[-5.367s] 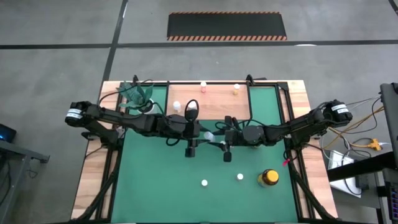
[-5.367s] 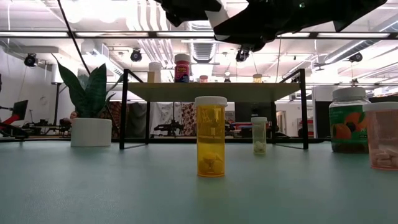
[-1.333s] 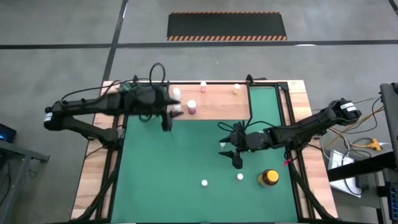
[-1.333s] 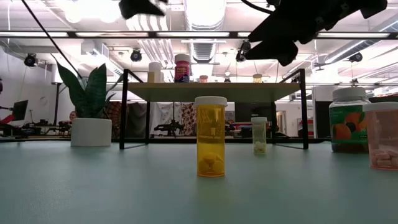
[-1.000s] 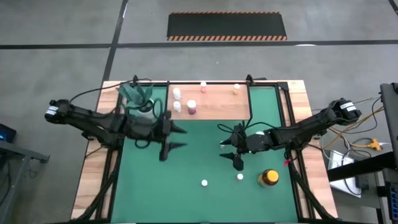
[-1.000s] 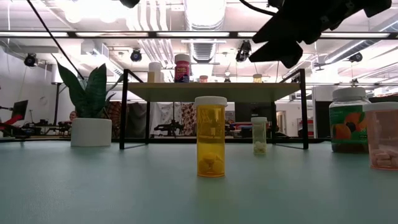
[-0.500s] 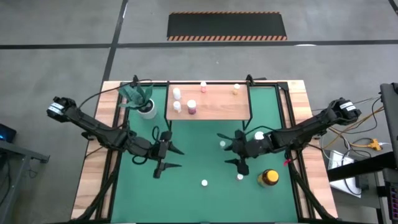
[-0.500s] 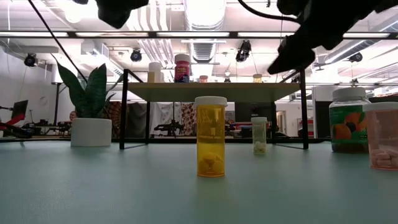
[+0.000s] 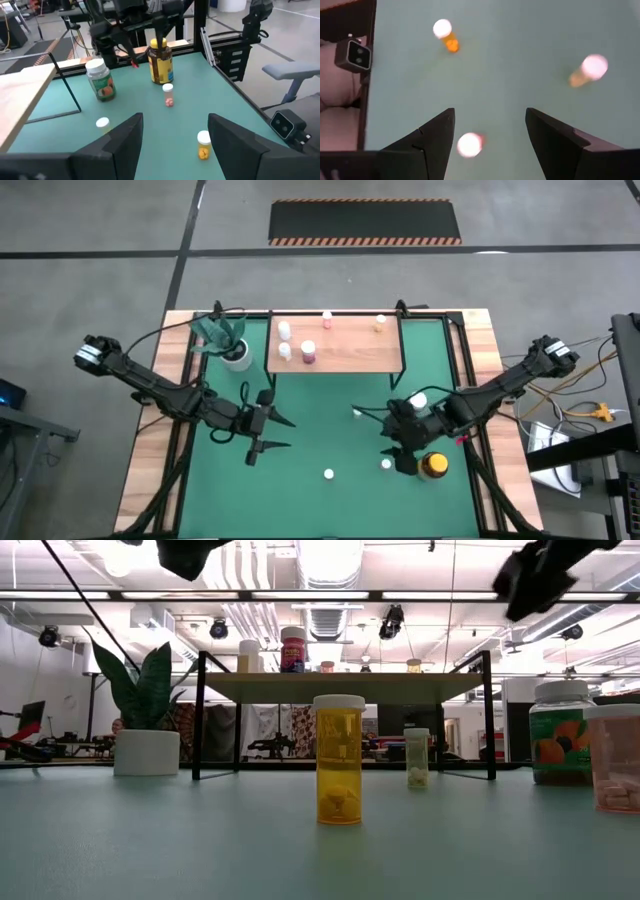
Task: Pick and place medicine bottles onto shelf by color
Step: Put the pink pill bottle on the shelf aligned with the other pink pill bottle
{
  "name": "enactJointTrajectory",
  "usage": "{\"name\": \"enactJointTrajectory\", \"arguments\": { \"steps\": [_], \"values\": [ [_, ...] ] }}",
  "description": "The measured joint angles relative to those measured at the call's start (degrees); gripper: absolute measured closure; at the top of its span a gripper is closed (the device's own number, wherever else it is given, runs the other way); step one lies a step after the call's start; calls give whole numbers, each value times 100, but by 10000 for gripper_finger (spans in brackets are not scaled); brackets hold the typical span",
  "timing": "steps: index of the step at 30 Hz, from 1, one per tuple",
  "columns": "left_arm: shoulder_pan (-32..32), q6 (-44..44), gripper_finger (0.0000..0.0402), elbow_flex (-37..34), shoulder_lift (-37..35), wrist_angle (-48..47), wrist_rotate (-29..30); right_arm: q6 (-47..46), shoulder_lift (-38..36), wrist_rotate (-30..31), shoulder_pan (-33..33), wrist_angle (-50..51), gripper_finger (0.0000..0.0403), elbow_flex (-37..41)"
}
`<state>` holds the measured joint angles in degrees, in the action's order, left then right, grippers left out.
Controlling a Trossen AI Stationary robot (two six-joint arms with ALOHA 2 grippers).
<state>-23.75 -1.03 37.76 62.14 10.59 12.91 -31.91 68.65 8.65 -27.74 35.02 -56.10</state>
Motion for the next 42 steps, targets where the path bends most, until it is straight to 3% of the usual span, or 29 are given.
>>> {"name": "enactJointTrajectory", "arguments": {
  "steps": [6, 13, 22, 30, 42],
  "values": [
    [0, -285, 195, -17, -221, 210, 4, -722, 400, 39, -453, 215, 170, -231],
    [0, -560, 195, -42, -533, 400, 4, -911, 1147, 22, -812, 351, 170, -483],
    [0, -652, 195, -63, -720, 391, 2, -836, 1848, 41, -867, 422, 170, -415],
    [0, -691, 195, -63, -716, 393, 1, -806, 2045, 158, -864, 394, 172, -364],
    [0, -695, 195, -63, -714, 393, 0, -815, 2037, 250, -864, 366, 250, -349]
  ]
}}
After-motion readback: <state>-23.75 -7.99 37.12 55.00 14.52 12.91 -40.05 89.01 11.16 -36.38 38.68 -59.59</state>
